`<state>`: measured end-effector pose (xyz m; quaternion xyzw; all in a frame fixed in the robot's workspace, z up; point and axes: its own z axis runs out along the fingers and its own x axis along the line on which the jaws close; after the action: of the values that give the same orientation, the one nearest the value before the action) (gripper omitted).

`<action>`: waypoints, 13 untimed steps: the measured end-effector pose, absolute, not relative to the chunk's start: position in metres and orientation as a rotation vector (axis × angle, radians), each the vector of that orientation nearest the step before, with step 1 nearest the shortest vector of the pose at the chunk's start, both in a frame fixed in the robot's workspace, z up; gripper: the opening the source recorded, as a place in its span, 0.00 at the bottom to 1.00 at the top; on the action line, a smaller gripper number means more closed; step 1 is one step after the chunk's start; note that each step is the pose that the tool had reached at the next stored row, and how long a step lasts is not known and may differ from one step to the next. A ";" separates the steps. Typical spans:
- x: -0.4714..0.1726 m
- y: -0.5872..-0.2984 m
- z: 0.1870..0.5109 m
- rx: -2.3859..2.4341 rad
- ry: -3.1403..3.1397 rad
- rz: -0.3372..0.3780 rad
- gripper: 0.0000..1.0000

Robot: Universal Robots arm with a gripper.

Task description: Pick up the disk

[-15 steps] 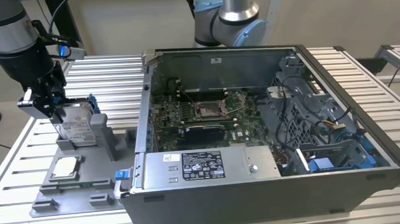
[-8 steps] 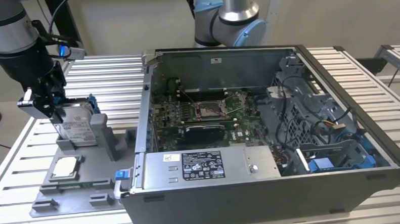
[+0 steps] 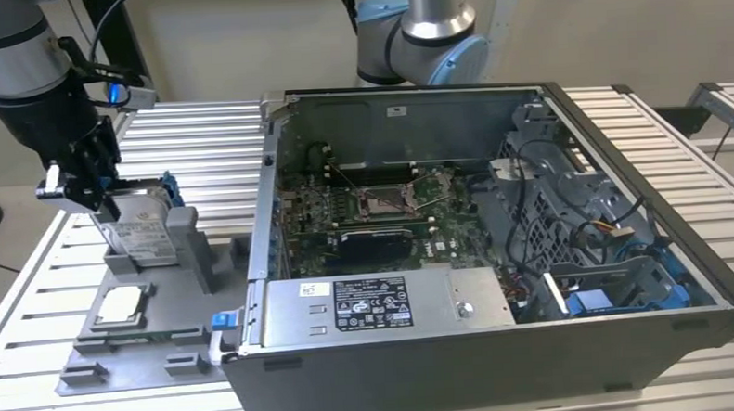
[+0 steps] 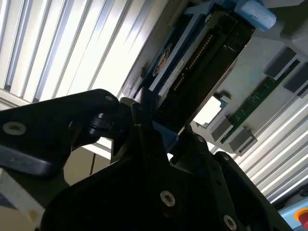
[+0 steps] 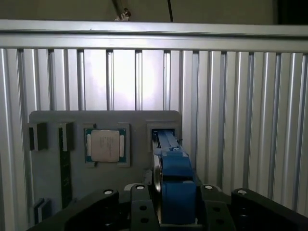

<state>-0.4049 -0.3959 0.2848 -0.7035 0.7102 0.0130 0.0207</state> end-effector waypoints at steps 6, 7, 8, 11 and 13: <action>-0.405 -0.398 0.285 -2.179 2.200 0.045 0.00; -0.405 -0.398 0.285 -2.179 2.200 0.045 0.00; -0.405 -0.398 0.285 -2.179 2.200 0.045 0.00; -0.405 -0.398 0.285 -2.179 2.200 0.046 0.00; -0.405 -0.400 0.285 -2.178 2.199 0.048 0.00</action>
<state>-0.4050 -0.3997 0.2848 -0.7034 0.7102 0.0157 0.0233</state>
